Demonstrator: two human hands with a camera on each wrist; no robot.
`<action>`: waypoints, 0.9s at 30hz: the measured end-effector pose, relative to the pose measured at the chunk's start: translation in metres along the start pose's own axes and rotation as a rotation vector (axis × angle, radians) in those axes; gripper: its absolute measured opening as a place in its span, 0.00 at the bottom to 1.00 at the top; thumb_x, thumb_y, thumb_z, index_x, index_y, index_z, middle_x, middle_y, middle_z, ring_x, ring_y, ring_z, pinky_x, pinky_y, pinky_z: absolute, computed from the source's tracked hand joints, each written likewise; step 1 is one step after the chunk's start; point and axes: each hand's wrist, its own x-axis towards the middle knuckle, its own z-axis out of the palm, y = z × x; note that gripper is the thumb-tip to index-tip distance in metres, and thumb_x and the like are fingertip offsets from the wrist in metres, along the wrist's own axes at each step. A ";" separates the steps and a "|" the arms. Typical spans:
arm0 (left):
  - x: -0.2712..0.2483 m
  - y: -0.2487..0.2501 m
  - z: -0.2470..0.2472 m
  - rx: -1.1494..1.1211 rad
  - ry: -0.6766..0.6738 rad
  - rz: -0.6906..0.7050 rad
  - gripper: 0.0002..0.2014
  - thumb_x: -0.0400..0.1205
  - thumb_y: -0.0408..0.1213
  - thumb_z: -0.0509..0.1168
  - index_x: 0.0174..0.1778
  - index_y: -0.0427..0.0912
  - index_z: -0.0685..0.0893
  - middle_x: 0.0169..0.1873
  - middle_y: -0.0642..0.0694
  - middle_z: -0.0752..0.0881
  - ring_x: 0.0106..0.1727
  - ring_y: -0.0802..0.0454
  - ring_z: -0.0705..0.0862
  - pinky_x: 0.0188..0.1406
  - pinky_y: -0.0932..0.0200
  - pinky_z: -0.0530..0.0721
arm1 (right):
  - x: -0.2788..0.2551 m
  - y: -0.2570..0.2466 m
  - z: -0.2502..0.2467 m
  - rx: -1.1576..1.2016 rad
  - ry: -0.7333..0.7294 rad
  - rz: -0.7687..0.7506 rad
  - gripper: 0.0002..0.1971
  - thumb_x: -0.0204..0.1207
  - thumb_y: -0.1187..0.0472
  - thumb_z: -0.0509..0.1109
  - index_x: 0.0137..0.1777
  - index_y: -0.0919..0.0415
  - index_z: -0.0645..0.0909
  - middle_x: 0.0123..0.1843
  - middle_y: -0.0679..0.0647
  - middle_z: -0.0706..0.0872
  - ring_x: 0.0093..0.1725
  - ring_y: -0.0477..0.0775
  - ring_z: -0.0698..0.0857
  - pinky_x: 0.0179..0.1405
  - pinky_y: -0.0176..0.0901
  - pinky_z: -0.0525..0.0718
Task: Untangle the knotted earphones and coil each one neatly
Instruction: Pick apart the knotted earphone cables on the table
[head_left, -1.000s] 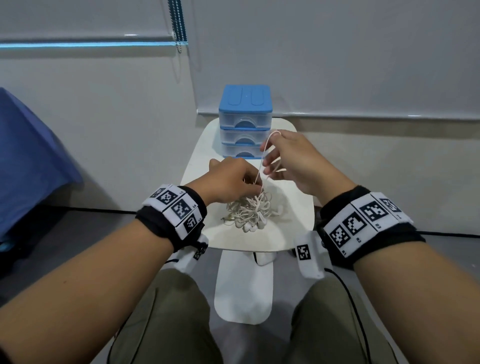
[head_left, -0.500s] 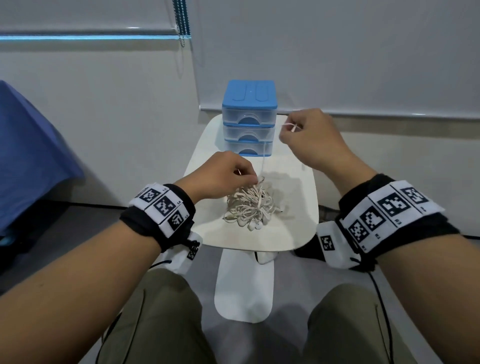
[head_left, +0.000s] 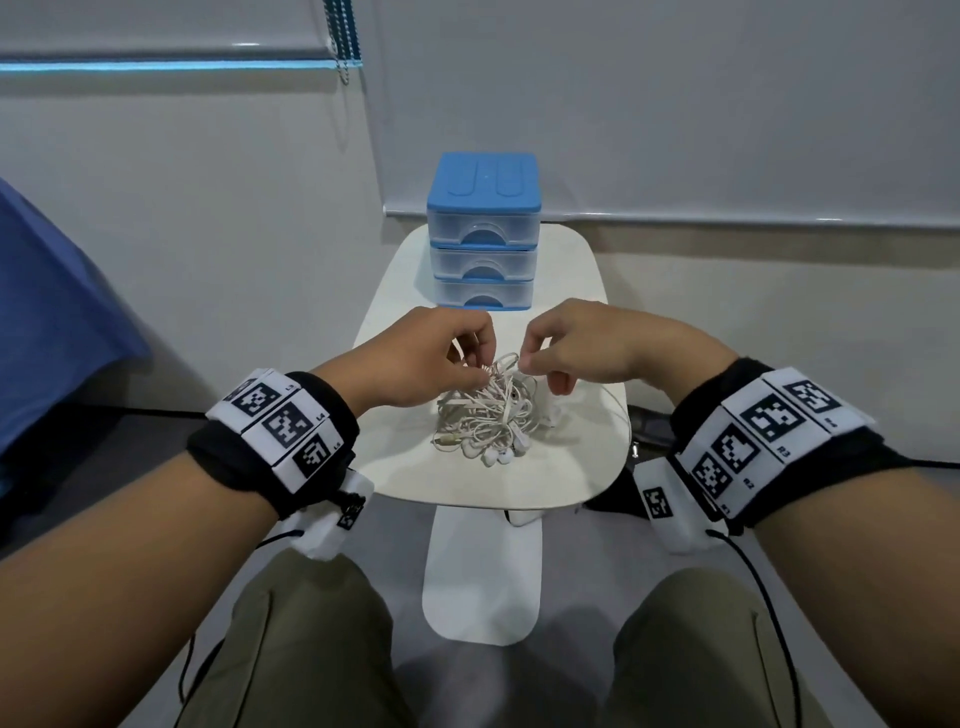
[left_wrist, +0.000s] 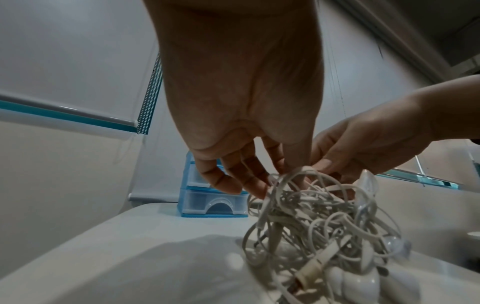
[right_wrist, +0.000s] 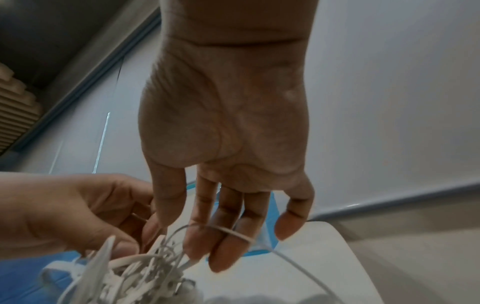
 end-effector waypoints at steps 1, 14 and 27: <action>0.000 0.001 0.001 0.012 -0.015 0.016 0.08 0.79 0.34 0.78 0.43 0.52 0.86 0.41 0.55 0.90 0.40 0.57 0.86 0.45 0.64 0.83 | 0.002 0.001 0.003 0.009 0.028 -0.025 0.07 0.83 0.52 0.72 0.48 0.55 0.87 0.35 0.51 0.92 0.37 0.48 0.88 0.39 0.41 0.79; 0.007 0.011 0.024 0.154 -0.005 -0.104 0.04 0.78 0.42 0.74 0.37 0.50 0.90 0.37 0.53 0.90 0.44 0.52 0.86 0.47 0.51 0.86 | 0.026 0.027 0.041 0.308 -0.015 0.004 0.05 0.83 0.65 0.72 0.47 0.66 0.86 0.38 0.59 0.88 0.30 0.50 0.83 0.34 0.43 0.82; 0.020 0.021 0.022 0.195 -0.049 -0.180 0.07 0.78 0.36 0.72 0.34 0.44 0.86 0.31 0.50 0.86 0.35 0.52 0.80 0.34 0.59 0.76 | 0.028 0.024 0.043 0.572 -0.077 0.066 0.11 0.89 0.57 0.65 0.46 0.60 0.79 0.39 0.60 0.82 0.30 0.54 0.80 0.30 0.44 0.76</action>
